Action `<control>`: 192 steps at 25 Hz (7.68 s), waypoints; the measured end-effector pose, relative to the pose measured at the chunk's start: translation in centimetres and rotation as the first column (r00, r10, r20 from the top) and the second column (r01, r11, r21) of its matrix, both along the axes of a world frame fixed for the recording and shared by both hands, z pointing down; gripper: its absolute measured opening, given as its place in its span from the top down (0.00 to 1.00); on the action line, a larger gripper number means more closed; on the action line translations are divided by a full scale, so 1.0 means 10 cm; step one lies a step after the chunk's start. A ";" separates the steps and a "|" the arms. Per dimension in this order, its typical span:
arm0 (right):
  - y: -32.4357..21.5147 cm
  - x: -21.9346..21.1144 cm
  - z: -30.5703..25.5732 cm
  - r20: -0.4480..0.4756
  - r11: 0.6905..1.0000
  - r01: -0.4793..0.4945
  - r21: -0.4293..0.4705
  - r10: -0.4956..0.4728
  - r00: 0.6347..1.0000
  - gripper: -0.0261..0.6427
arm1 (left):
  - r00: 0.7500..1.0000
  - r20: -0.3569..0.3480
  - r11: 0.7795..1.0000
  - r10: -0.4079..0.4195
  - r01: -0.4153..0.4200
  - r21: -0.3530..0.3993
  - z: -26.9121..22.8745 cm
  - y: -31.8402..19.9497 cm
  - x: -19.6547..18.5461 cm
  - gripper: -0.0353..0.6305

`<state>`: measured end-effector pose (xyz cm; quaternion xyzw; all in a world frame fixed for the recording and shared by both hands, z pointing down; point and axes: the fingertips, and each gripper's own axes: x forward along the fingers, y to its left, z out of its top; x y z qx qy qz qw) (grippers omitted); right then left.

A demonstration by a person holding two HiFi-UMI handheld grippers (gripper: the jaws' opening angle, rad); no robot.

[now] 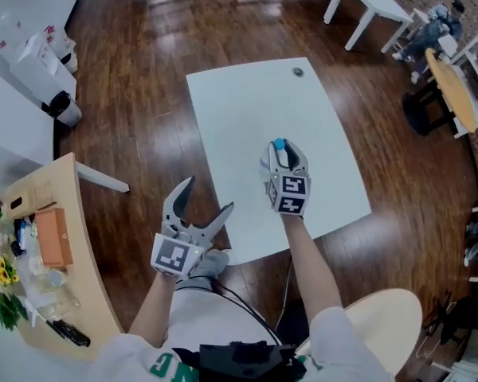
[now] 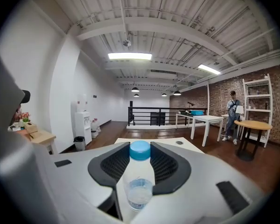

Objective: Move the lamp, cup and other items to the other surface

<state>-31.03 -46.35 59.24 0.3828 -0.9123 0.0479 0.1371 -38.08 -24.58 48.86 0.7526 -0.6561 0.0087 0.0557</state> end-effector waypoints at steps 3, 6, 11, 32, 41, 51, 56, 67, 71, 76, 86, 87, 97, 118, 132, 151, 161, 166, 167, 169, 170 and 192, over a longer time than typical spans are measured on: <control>-0.08 -0.17 0.15 0.012 1.000 0.024 -0.001 -0.024 1.000 0.73 | 1.000 0.007 0.999 -0.027 0.027 -0.020 0.13 0.04 -0.14 0.35; -0.11 -0.26 0.16 0.015 0.999 0.030 0.037 -0.030 0.999 0.72 | 0.999 0.005 0.999 -0.038 0.038 -0.033 0.20 0.06 -0.18 0.35; 0.00 -0.29 0.27 0.048 0.997 0.073 0.009 -0.074 0.996 0.47 | 1.000 -0.007 0.999 -0.021 0.021 -0.029 0.18 0.03 -0.12 0.35; 2.00 2.75 -1.61 0.286 0.872 -0.411 0.266 0.336 0.898 0.25 | 0.845 0.013 0.833 0.535 -0.530 0.160 -0.51 0.11 1.86 0.36; 3.70 4.52 -1.62 0.314 0.624 -0.750 0.222 0.682 0.660 0.22 | 0.563 0.013 0.556 0.826 -0.819 0.143 -0.62 0.55 3.69 0.39; 5.73 5.55 -1.39 0.309 0.274 -0.948 0.164 0.898 0.313 0.27 | 0.076 0.018 0.073 0.997 -0.988 0.136 -0.59 2.02 5.44 0.39; 6.43 5.67 -1.23 0.304 0.171 -0.978 0.116 0.932 0.199 0.27 | -0.115 0.060 -0.122 0.992 -0.984 0.131 -0.56 2.74 5.88 0.39; 7.20 5.97 -1.11 0.352 -0.028 -0.998 0.062 0.936 -0.004 0.28 | -0.272 0.000 -0.271 0.962 -0.959 0.086 -0.45 3.50 6.24 0.40; 7.29 6.09 -0.92 0.376 -0.042 -0.999 0.012 0.926 -0.034 0.29 | -0.265 0.000 -0.265 0.964 -0.962 0.074 -0.41 3.52 6.29 0.40; 7.24 6.54 -0.35 0.275 0.002 -0.999 -0.041 0.961 -0.010 0.29 | -0.247 -0.009 -0.246 0.969 -0.969 0.029 -0.28 3.52 6.31 0.40; 6.96 7.71 0.86 0.151 0.051 -0.966 -0.254 0.988 0.012 0.35 | -0.125 0.000 -0.125 0.992 -0.992 -0.022 -0.20 3.25 6.48 0.40; 6.89 7.78 0.99 0.129 0.066 -0.962 -0.264 0.991 0.032 0.36 | -0.107 -0.003 -0.107 0.994 -0.994 -0.035 -0.16 3.21 6.47 0.40; 6.11 8.41 1.61 0.041 0.111 -0.957 -0.267 0.994 0.103 0.37 | 0.004 -0.009 0.003 1.000 -0.986 -0.165 0.22 2.89 6.33 0.40; 5.91 8.80 1.29 0.165 -0.099 -0.962 -0.253 0.976 -0.144 0.91 | 0.094 -0.003 0.091 0.996 -0.973 -0.210 0.40 2.46 5.80 0.40; 5.72 8.52 0.02 0.362 0.020 -0.949 -0.315 0.927 -0.101 0.93 | 0.129 -0.045 0.124 0.991 -0.987 -0.100 0.13 2.47 5.72 0.40; 4.05 6.39 -0.36 0.392 0.419 -0.846 -0.330 0.876 0.282 0.93 | 0.452 -0.072 0.454 0.889 -0.891 0.017 -0.23 1.57 4.33 0.40; 2.88 4.85 -0.11 0.396 0.652 -0.642 -0.404 0.757 0.520 0.93 | 0.686 -0.074 0.689 0.724 -0.725 0.012 -0.08 1.02 3.14 0.40; 2.30 4.08 0.00 0.408 0.722 -0.525 -0.449 0.689 0.598 0.93 | 0.794 -0.074 0.796 0.603 -0.605 -0.003 -0.05 0.76 2.43 0.40; 2.18 3.92 0.02 0.405 0.735 -0.506 -0.451 0.674 0.618 0.93 | 0.814 -0.073 0.816 0.577 -0.579 -0.006 -0.05 0.71 2.28 0.40; 1.95 3.64 0.07 0.397 0.758 -0.473 -0.449 0.644 0.654 0.93 | 0.847 -0.071 0.848 0.527 -0.529 -0.012 -0.03 0.63 2.02 0.40; 1.83 3.53 0.09 0.395 0.767 -0.459 -0.449 0.631 0.667 0.93 | 0.861 -0.069 0.862 0.505 -0.507 -0.015 -0.02 0.59 1.90 0.40; -0.47 1.44 0.62 0.445 0.853 -0.152 -0.500 0.403 0.800 0.93 | 0.966 -0.057 0.962 0.251 -0.256 -0.094 0.28 -0.24 0.73 0.40</control>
